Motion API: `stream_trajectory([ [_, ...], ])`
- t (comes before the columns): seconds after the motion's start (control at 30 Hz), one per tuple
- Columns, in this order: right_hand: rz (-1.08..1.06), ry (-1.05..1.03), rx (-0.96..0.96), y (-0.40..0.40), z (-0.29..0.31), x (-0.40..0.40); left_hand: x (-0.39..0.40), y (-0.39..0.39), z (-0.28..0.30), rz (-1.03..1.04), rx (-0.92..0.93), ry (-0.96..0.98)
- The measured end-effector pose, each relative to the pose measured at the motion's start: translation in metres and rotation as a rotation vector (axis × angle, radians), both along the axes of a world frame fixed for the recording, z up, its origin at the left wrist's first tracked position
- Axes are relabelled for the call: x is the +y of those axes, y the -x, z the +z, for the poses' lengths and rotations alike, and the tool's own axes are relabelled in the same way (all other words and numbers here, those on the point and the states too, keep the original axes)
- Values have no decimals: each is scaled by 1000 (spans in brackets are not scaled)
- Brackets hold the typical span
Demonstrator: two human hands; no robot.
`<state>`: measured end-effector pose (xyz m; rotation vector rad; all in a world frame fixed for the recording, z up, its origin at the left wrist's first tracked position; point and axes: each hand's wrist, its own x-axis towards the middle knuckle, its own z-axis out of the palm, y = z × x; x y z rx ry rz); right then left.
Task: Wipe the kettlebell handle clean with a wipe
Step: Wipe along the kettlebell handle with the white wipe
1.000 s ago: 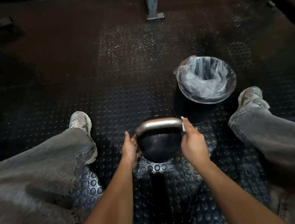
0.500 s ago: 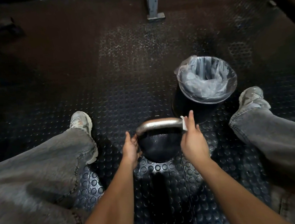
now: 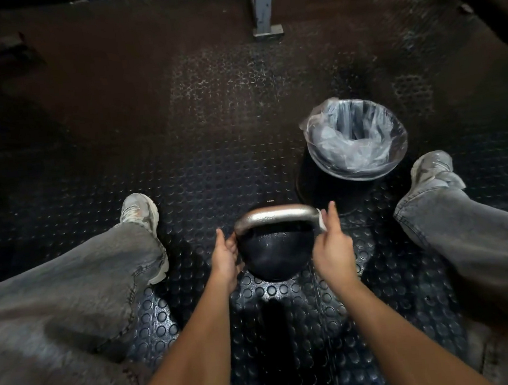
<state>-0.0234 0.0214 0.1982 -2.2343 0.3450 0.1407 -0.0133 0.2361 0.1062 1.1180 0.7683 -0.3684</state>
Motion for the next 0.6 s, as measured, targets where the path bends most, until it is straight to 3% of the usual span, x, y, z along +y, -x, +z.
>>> stream_trajectory([
  [0.1, 50, -5, 20, -20, 9, 3, 1, -1, 0, -3, 1, 2],
  [0.23, 384, 141, -182, -26, 18, 14, 1, -1, -3, -4, 16, 0],
  [0.3, 449, 157, -293, -12, 9, 13, 2, -1, -5, 2, 20, -4],
  [0.37, 218, 26, -273, 9, 3, 11, 2, -1, -5, -1, 16, -3],
  [0.47, -238, -209, -11, 8, -14, 10, 1, 0, -5, -16, 13, -1],
  [0.53, -378, -416, 135, -9, -22, 8, 2, -1, -6, -14, 17, 3],
  [0.6, -387, -459, 163, -24, -20, 6, 2, -2, -7, -8, 14, 9],
])
